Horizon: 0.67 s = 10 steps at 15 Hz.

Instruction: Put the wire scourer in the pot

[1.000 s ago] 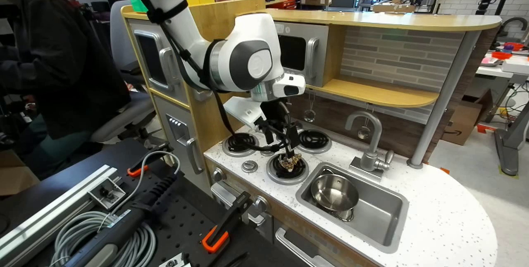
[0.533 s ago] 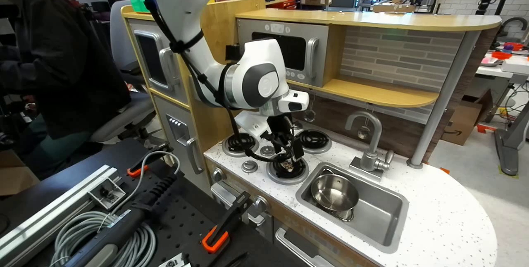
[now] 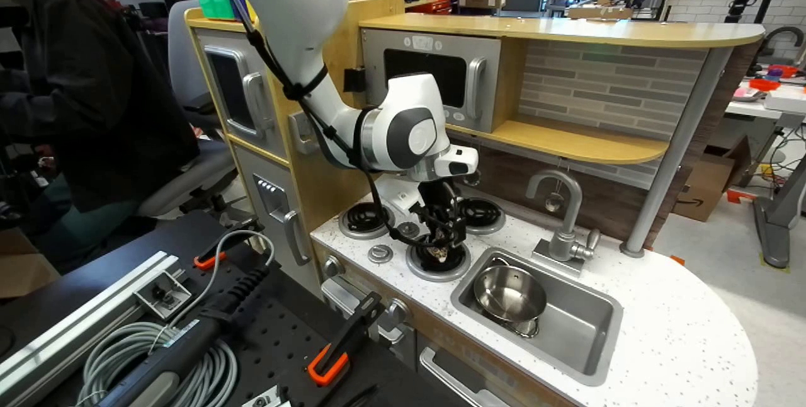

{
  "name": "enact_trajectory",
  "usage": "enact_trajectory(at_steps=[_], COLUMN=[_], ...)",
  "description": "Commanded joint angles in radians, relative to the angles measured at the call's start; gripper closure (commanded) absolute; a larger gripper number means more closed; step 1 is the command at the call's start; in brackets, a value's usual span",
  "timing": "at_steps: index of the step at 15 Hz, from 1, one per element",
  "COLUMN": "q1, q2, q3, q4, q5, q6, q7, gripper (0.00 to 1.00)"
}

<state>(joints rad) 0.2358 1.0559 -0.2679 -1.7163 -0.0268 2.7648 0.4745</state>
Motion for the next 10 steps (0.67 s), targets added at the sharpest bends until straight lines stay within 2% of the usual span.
enact_trajectory(at_steps=[1,4,5,6,7,10], q1=[0.001,-0.036,-0.048,-0.062,-0.079,-0.124], q2=[0.012,-0.056,-0.075,-0.09,-0.094,-0.004], q3=[-0.007,0.014,0.014,0.008,0.004,-0.032], q4=[0.053,0.011,0.0,-0.007,-0.003,0.116], q5=[0.017,0.022,0.026,0.034,0.04,0.053], q6=[-0.062,-0.104,-0.112,-0.128,-0.143,-0.226], q7=[0.006,-0.027,-0.029,-0.027,-0.025,0.041], gripper=[0.73,0.94,0.98,1.0,0.96,0.96])
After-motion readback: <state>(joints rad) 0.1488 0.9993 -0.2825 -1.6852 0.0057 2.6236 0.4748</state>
